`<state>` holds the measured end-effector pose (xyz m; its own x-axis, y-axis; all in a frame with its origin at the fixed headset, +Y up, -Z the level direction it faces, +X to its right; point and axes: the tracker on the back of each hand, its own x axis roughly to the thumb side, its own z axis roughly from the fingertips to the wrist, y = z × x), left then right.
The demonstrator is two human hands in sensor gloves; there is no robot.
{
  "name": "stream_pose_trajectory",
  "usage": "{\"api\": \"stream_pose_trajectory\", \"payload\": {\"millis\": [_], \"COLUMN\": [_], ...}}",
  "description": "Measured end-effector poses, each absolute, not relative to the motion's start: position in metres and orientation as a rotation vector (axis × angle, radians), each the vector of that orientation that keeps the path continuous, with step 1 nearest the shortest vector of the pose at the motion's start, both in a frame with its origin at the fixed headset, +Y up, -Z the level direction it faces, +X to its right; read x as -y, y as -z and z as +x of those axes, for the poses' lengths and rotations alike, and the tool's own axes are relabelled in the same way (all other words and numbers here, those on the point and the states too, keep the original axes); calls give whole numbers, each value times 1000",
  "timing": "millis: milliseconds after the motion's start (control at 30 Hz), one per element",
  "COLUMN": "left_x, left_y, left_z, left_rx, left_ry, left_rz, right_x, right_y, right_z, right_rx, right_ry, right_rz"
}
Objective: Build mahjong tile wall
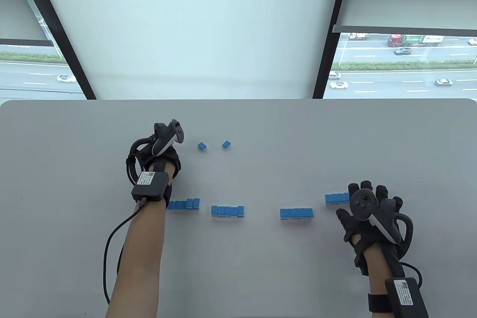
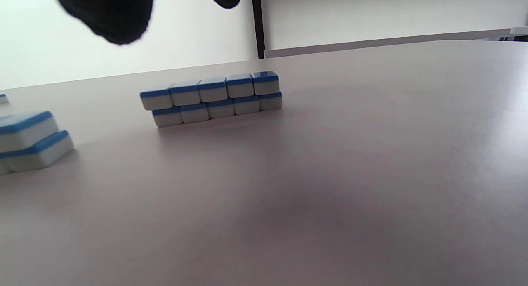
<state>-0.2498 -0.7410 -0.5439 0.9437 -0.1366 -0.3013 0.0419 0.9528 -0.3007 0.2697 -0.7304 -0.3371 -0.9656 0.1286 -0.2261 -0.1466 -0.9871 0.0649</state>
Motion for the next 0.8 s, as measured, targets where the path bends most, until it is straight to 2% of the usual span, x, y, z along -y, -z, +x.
{"api": "stream_pose_trajectory", "payload": {"millis": [267,567,800], "left_x": [706,656,661], "left_y": [506,443,388], "left_z": [-256,-249,-255], "left_rx": [-246,-57,38], "left_ry": [15,-31,-172], "left_rz": [-243,-36,152], "right_x": [731,731,732], "right_y": [338,338,338], "right_z": [269,267,267], "right_rx": [-111,-104,-102], "right_ry": [-2964,-2945,-2929], "right_rz": [-314,-280,-271]}}
